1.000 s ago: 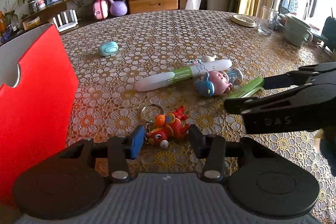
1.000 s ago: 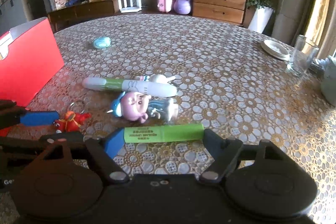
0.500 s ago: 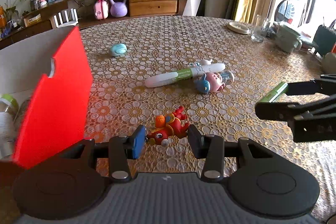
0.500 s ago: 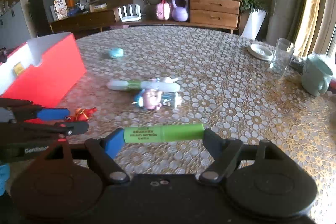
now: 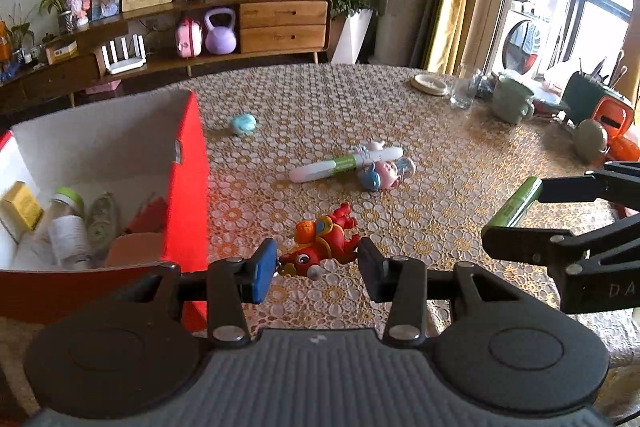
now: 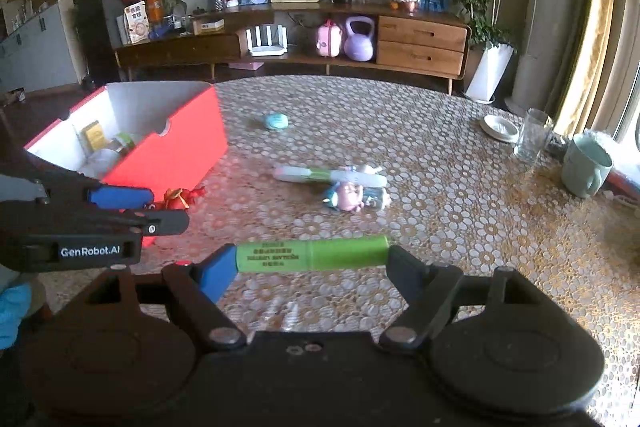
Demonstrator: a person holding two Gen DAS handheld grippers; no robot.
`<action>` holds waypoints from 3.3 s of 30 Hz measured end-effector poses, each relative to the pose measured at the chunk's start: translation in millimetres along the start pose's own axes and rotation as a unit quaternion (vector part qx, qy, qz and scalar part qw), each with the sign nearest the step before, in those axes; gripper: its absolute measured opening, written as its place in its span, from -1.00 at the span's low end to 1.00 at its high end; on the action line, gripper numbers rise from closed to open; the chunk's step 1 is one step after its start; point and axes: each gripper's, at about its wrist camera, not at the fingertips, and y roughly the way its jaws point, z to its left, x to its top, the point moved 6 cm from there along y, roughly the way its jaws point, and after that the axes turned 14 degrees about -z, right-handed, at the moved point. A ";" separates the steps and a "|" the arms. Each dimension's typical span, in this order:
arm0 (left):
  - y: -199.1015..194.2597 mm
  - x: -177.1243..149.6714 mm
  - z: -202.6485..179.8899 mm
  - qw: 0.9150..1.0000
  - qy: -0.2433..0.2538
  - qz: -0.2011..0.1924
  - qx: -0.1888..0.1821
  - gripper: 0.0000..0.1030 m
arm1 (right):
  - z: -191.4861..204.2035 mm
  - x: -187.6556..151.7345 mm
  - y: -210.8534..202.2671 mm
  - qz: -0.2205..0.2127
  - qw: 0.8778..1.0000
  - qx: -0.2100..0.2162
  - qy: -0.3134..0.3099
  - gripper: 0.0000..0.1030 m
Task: Organize rigid objects
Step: 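Grasp the red dragon keychain with the left tool while the right tool grasps the green highlighter, then carry the dragon keychain and green highlighter over the red box, then release the dragon keychain with the left tool while the right tool drops the highlighter into the box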
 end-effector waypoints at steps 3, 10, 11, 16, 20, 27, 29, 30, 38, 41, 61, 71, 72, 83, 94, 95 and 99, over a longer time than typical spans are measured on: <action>-12.4 9.0 5.2 1.000 -0.002 -0.005 -0.002 -0.16 | 12.1 8.7 -6.9 -0.006 1.000 0.004 -0.007 0.55; -32.6 28.3 26.3 1.000 -0.013 -0.012 -0.002 -0.16 | 44.2 32.3 -12.5 -0.021 0.999 0.019 -0.032 0.55; -34.9 29.8 30.0 1.000 -0.013 -0.014 -0.001 -0.16 | 48.5 35.4 -11.7 -0.022 0.999 0.022 -0.035 0.55; -44.3 42.5 53.8 0.999 -0.010 -0.030 0.015 -0.16 | 73.6 50.1 -6.5 -0.029 0.998 0.034 -0.054 0.55; -48.7 51.3 76.0 0.999 -0.010 -0.035 0.028 -0.16 | 94.5 62.1 -0.5 -0.035 0.996 0.048 -0.063 0.56; -53.2 59.8 122.1 0.998 -0.006 -0.038 0.058 -0.16 | 130.6 80.7 15.4 -0.044 0.992 0.068 -0.093 0.56; -52.6 60.4 134.1 0.997 -0.004 -0.036 0.067 -0.16 | 139.1 84.0 21.0 -0.044 0.991 0.073 -0.100 0.56; -52.2 60.6 140.1 0.997 -0.004 -0.035 0.070 -0.16 | 143.8 85.8 24.3 -0.045 0.991 0.076 -0.104 0.56; -44.7 64.0 188.3 0.995 -0.010 -0.026 0.095 -0.16 | 174.4 91.5 52.6 -0.039 0.987 0.094 -0.126 0.56; -37.6 65.7 203.2 0.995 -0.010 -0.023 0.100 -0.16 | 184.1 90.5 67.1 -0.032 0.986 0.097 -0.131 0.56; 59.2 61.1 244.0 0.995 0.006 0.045 0.084 -0.16 | 238.2 70.5 182.9 0.065 0.979 0.128 -0.144 0.55; 103.5 41.3 237.1 0.991 0.027 0.113 0.063 -0.15 | 240.6 50.1 204.1 0.117 0.973 0.136 -0.144 0.54; 106.1 38.0 237.1 0.990 0.028 0.120 0.064 -0.15 | 241.2 49.3 204.6 0.119 0.973 0.136 -0.144 0.54; 115.2 28.6 227.9 0.986 0.059 0.147 0.057 -0.15 | 237.4 37.4 205.2 0.143 0.973 0.127 -0.126 0.55; 113.5 25.7 219.1 0.985 0.068 0.150 0.052 -0.14 | 235.9 42.3 200.3 0.130 0.976 0.125 -0.122 0.58; 112.4 25.6 218.2 0.985 0.070 0.150 0.053 -0.12 | 235.4 42.7 199.0 0.128 0.976 0.125 -0.122 0.59; 106.2 28.7 215.9 0.986 0.074 0.141 0.056 -0.02 | 236.9 43.9 192.0 0.120 0.977 0.125 -0.122 0.59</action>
